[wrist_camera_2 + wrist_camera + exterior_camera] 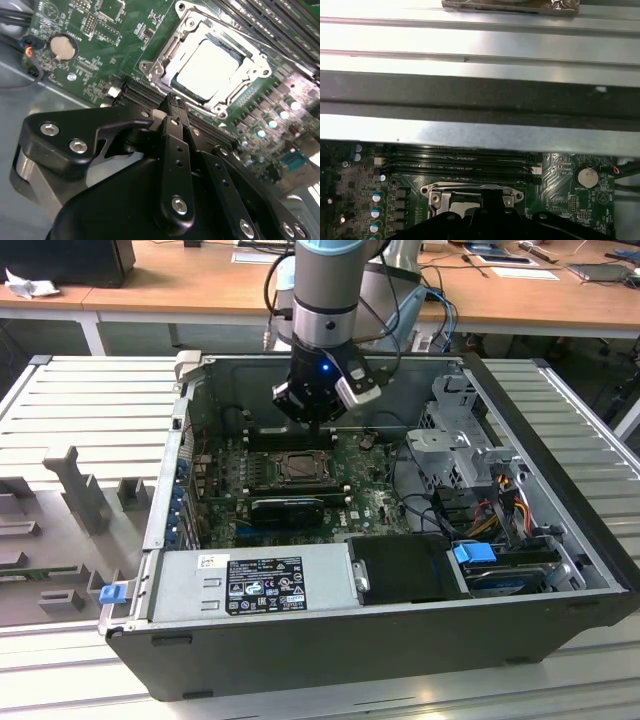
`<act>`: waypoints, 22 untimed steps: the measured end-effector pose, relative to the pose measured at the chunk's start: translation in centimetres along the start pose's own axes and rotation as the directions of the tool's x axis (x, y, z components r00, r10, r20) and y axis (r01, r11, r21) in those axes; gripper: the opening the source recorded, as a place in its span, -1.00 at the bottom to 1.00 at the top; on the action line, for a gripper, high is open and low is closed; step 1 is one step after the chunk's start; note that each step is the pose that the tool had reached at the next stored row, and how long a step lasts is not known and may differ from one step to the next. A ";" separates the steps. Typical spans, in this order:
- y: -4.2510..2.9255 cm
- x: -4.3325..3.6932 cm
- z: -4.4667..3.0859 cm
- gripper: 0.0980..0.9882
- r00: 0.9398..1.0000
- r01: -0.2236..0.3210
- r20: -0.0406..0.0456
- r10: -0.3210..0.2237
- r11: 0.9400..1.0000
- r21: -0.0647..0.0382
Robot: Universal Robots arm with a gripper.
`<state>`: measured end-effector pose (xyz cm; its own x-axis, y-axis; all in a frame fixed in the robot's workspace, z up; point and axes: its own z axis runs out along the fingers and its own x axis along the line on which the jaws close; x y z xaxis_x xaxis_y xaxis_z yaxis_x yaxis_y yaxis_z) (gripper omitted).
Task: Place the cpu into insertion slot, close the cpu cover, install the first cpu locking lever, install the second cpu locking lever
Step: 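Install the second cpu locking lever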
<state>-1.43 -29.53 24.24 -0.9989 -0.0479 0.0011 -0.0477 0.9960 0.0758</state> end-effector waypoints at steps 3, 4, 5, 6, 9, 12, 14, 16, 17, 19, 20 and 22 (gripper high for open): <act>0.07 0.00 -0.91 -0.98 1.000 0.000 0.000 0.000 1.000 0.000; 0.01 0.00 -0.94 -0.98 1.000 0.000 0.000 0.000 1.000 0.000; -0.08 0.00 -0.95 -0.98 1.000 0.000 0.000 0.000 1.000 0.000; -0.24 0.01 -0.96 -0.98 1.000 0.000 0.000 0.000 1.000 0.000; -0.98 0.05 -1.00 -0.98 1.000 0.000 0.000 0.000 1.000 0.000; -2.66 0.13 -1.06 -0.98 1.000 0.000 0.000 0.000 1.000 0.000; -3.17 0.15 -1.08 -0.98 1.000 0.000 0.000 0.000 1.000 0.000; -3.91 0.19 -1.14 -0.98 1.000 0.000 0.000 0.000 1.000 0.000; -4.16 0.20 -1.16 -0.98 1.000 0.000 0.000 0.000 1.000 -0.001; -4.58 0.22 -1.19 -0.98 1.000 0.000 0.000 0.000 1.000 -0.004; -4.78 0.23 -1.20 -0.98 1.000 0.000 0.000 0.000 1.000 -0.005; -5.17 0.25 -1.20 -0.98 1.000 0.000 0.000 0.000 1.000 -0.005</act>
<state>-1.43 -34.78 25.04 -0.9989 -0.0479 0.0014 -0.0476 0.9956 0.0807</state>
